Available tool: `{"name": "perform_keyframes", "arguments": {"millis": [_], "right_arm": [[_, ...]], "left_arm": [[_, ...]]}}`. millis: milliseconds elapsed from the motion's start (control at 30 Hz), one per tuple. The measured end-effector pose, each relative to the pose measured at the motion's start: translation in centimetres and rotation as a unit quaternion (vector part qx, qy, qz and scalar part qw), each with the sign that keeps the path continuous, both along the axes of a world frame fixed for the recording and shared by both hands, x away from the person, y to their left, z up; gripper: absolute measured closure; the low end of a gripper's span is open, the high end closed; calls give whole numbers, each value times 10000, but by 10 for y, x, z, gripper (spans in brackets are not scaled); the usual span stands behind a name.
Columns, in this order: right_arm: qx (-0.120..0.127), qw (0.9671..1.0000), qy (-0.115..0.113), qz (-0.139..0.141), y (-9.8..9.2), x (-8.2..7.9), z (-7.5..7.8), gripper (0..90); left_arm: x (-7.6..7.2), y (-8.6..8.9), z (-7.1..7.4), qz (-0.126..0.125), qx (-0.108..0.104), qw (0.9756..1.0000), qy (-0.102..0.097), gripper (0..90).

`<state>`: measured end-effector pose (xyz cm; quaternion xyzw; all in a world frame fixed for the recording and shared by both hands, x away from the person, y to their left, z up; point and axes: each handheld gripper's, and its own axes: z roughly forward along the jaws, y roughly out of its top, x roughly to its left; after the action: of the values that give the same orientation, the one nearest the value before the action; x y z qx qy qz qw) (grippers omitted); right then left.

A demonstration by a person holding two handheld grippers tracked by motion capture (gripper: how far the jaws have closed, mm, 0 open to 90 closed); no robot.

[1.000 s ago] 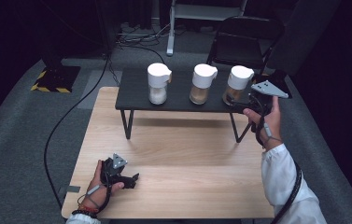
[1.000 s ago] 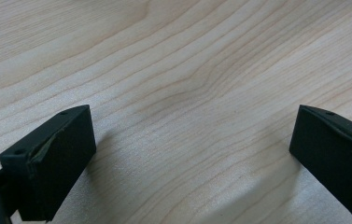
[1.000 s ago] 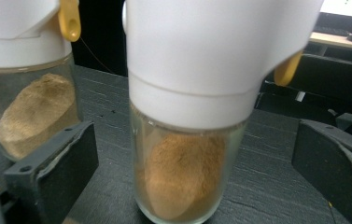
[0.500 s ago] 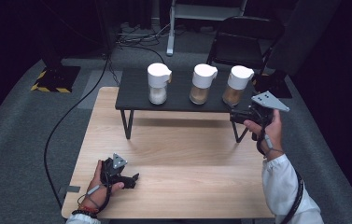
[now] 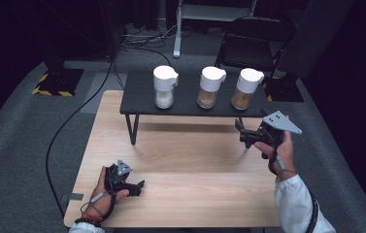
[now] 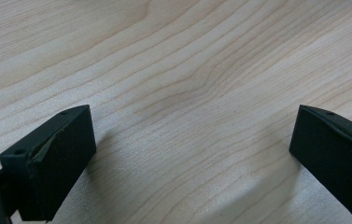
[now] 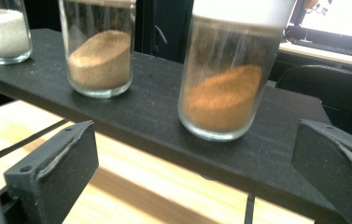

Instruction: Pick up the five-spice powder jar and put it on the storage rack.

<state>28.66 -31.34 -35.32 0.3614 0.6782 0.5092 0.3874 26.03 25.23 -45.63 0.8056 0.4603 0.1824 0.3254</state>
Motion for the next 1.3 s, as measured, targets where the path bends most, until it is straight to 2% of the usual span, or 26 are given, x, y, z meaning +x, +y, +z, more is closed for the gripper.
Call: {"name": "perform_keyframes", "arguments": {"millis": [333, 567, 667, 1300], "right_arm": [[-148, 9998, 29, 85, -2, -11, -26, 2], [-250, 9994, 185, 165, -2, -16, -43, 3], [-367, 9989, 221, 183, -1, -17, -50, 2], [-946, 9935, 575, 262, 0, -26, -77, 2]], "left_arm": [[0, 0, 0, 0, 1, 10000, 0, 2], [0, 0, 0, 4, 1, 10000, -2, 3], [0, 0, 0, 4, 1, 10000, -2, 3], [0, 0, 0, 2, -1, 10000, 2, 3]]}}
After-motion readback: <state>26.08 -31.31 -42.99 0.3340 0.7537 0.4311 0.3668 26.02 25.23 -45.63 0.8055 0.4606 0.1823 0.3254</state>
